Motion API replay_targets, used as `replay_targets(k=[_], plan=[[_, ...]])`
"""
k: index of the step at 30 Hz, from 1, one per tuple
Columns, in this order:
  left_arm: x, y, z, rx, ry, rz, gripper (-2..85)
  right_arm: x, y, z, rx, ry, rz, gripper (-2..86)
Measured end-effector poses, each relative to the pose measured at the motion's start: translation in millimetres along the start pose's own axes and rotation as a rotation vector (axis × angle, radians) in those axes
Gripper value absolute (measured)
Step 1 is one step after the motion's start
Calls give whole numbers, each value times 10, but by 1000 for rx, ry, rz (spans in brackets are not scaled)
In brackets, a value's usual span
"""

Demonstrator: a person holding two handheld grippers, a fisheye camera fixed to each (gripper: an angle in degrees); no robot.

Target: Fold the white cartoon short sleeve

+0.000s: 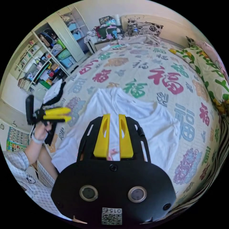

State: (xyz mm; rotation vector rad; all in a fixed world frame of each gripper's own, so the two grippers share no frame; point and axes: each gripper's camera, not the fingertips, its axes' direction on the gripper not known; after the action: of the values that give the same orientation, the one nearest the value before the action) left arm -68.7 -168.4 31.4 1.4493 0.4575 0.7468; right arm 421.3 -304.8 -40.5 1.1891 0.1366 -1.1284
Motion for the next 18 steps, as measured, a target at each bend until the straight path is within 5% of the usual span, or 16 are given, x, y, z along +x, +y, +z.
replay_targets(k=[8, 18], plan=[[120, 576, 204, -1, -33, -37, 77, -539, -1252, 1535, -198, 17, -98, 73], [-273, 828, 38, 86, 54, -111, -2, -798, -1711, 2648, -352, 146, -236, -5]])
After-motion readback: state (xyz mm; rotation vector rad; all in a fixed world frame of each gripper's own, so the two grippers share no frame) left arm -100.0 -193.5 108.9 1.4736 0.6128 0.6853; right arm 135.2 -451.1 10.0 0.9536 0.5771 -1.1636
